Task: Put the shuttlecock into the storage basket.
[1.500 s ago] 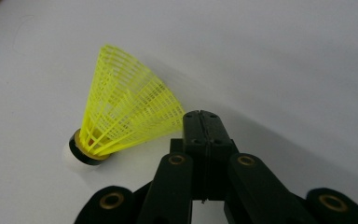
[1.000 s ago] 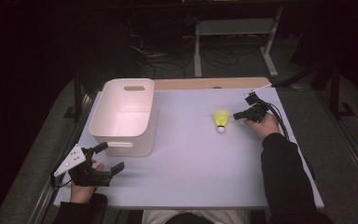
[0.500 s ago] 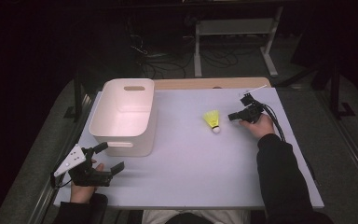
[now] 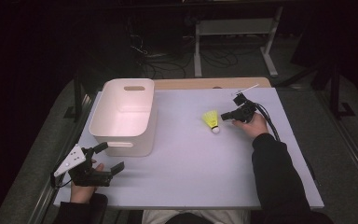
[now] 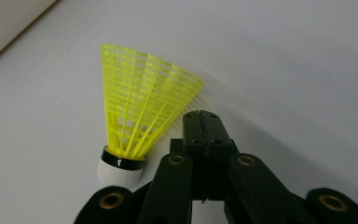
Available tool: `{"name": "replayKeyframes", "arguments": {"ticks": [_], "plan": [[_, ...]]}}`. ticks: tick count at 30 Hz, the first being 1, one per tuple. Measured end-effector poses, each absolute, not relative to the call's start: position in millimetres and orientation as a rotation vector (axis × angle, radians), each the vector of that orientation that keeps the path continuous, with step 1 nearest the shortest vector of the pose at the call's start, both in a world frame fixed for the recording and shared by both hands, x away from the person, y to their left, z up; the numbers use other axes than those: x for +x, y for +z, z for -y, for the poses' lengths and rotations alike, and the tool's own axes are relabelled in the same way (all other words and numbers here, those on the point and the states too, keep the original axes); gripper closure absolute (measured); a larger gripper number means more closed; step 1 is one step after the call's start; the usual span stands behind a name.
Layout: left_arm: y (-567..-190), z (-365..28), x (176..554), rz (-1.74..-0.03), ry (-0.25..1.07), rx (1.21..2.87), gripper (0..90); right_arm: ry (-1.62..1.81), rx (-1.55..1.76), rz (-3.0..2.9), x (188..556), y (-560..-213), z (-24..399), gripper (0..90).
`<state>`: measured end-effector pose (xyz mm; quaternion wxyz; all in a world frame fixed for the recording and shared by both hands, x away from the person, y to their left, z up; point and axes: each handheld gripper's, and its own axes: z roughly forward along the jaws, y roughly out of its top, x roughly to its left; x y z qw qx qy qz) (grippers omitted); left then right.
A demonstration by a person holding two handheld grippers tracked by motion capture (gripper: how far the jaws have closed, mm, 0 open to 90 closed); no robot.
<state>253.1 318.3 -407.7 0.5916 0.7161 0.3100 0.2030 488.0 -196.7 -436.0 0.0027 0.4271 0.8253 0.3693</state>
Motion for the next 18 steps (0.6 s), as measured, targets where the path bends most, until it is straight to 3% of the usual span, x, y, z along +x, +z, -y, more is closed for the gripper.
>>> {"name": "replayKeyframes", "arguments": {"ticks": [18], "plan": [[-407.7,-318.3,253.3,-0.721,0.471,1.667,0.0,1.152,1.320,-2.617,487.8,-440.9,186.8,88.7]]}}
